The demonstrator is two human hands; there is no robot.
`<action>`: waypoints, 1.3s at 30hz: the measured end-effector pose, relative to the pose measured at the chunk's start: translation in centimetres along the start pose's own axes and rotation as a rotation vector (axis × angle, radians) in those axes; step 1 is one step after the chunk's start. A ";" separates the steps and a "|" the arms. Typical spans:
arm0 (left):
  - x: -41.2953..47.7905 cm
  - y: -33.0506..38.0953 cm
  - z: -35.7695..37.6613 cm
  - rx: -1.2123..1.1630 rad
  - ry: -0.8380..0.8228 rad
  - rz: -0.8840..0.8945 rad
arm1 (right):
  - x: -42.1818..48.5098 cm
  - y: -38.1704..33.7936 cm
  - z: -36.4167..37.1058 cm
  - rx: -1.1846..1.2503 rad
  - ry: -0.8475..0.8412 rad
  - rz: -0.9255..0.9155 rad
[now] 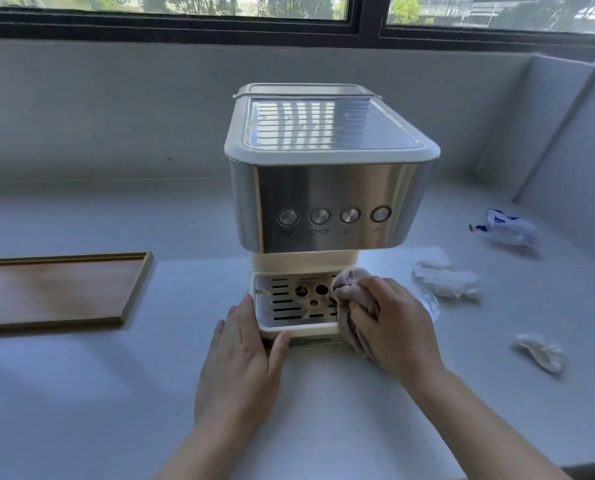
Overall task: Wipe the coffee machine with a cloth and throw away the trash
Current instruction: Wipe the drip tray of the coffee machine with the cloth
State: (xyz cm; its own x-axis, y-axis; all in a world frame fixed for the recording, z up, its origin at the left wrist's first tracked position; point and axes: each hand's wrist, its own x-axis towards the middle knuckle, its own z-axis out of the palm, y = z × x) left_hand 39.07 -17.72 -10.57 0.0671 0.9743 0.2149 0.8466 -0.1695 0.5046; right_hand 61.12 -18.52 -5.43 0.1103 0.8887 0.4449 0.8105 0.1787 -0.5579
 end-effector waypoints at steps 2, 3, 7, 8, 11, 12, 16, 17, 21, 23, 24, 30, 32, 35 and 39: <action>-0.1 0.0 0.1 -0.016 0.009 -0.009 | 1.1 -0.4 0.5 0.029 -0.018 0.065; 0.0 -0.1 0.1 -0.014 0.009 -0.004 | 1.0 -0.6 0.8 0.020 -0.023 0.074; 0.0 -0.1 0.2 0.007 0.008 0.008 | -1.1 -1.2 1.0 -0.152 -0.009 -0.146; 0.0 -0.1 0.2 0.001 0.009 0.006 | -0.8 -0.9 1.0 -0.204 -0.023 -0.192; 0.1 -0.1 0.3 -0.001 -0.001 0.014 | 2.6 -0.6 0.9 -0.301 -0.088 -0.013; 0.1 -0.1 0.2 0.003 -0.007 0.016 | 3.5 -0.7 0.9 -0.310 -0.091 0.049; 0.1 -0.2 0.1 0.015 -0.024 0.028 | 1.9 -1.5 1.1 -0.163 -0.180 -0.037; 0.1 -0.2 0.2 0.019 -0.021 0.031 | 0.6 -1.6 0.7 -0.120 -0.198 -0.062; 0.1 -0.2 0.4 0.030 -0.019 0.037 | 2.0 -1.4 0.2 -0.299 -0.182 -0.134; 0.1 -0.2 0.1 0.038 -0.036 0.033 | 4.3 -1.9 1.1 -0.374 -0.177 -0.041; 0.1 0.0 0.0 0.045 -0.032 0.030 | 5.1 -2.2 1.7 -0.403 -0.156 -0.006; 0.1 0.3 -0.2 0.022 -0.031 -0.009 | 1.8 -0.3 1.2 -0.174 -0.192 -0.193; 0.0 0.5 -0.4 0.018 -0.031 -0.023 | 1.8 1.0 0.3 -0.219 -0.193 -0.278; 0.0 0.7 -0.5 0.022 -0.037 -0.033 | 5.2 0.3 1.3 -0.322 -0.183 -0.095; 0.1 0.6 -0.6 0.037 -0.046 -0.015 | 4.3 -1.4 4.1 -0.377 -0.281 -0.222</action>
State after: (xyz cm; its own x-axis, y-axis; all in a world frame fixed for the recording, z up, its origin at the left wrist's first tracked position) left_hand 39.29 -17.79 -9.69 0.0775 0.9827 0.1682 0.8666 -0.1498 0.4759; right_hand 58.07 -13.23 -5.66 -0.2044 0.9349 0.2901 0.9536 0.2572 -0.1568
